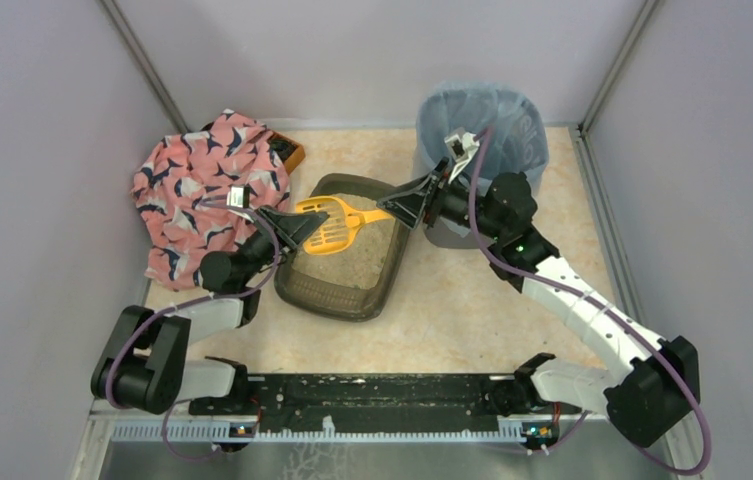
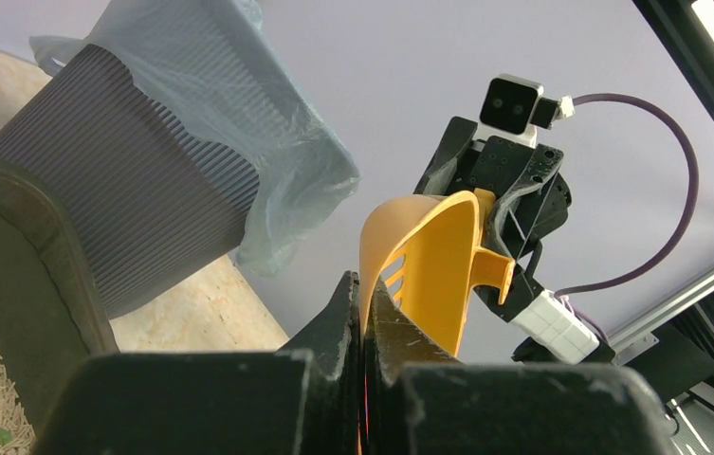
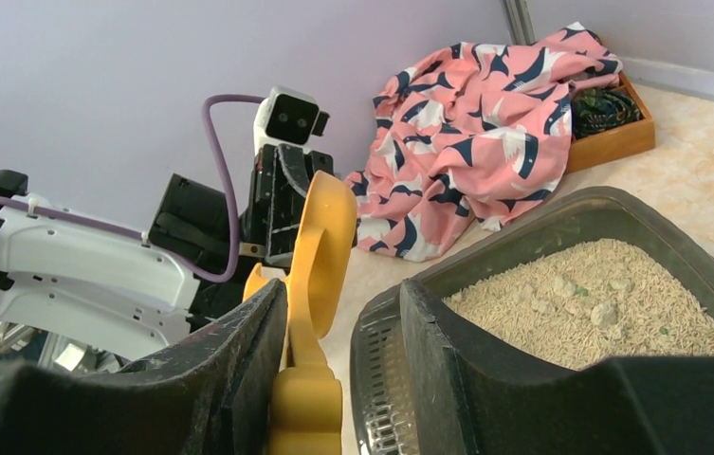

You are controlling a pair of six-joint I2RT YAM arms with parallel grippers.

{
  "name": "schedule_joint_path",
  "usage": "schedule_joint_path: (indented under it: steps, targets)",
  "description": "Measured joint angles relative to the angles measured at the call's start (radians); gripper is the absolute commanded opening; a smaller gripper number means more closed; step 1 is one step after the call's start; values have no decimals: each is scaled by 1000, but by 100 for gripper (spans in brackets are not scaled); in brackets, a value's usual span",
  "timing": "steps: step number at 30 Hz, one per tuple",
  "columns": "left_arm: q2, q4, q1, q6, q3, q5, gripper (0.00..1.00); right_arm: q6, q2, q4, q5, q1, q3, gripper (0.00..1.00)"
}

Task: Clean the litter box

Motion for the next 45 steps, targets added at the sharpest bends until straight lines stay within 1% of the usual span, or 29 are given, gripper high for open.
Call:
schedule_joint_path:
  steps: [7, 16, 24, 25, 32, 36, 37, 38, 39, 41, 43, 45]
  targets:
    - [0, 0, 0, -1, 3, -1, 0, -10, -39, -29, 15, 0, -16, 48]
    - [0, 1, 0, -1, 6, -2, 0, -17, -53, -25, 17, 0, -25, 38]
    - [0, 1, 0, -1, 6, -6, 0, 4, -49, 1, 1, 0, -40, 38]
    - [2, 1, 0, -1, 6, -6, 0, 5, -48, 1, -1, 0, -40, 35]
    - [16, 0, -2, -1, 8, -11, 0, 31, -48, 9, -23, 3, -40, 0]
    - [18, 2, -6, -2, 8, -14, 0, 42, -46, 25, -24, 5, -40, 0]
    - [19, 2, -6, -3, 8, -15, 9, 46, -46, 27, -24, 5, -41, 0]
    - [20, 2, -6, -5, 8, -16, 28, 47, -46, 30, -23, 5, -42, 0]
    - [22, 2, -6, -5, 8, -16, 43, 50, -46, 32, -22, 5, -46, 0]
    - [31, 3, -7, -9, 9, -18, 48, 51, -45, 23, -16, 5, -47, 0]
    - [43, 3, -10, -16, 10, -11, 58, 44, -44, 4, -5, 5, -47, 0]
    - [51, 4, -12, -15, 10, -7, 63, 34, -43, -20, 4, 5, -46, 0]
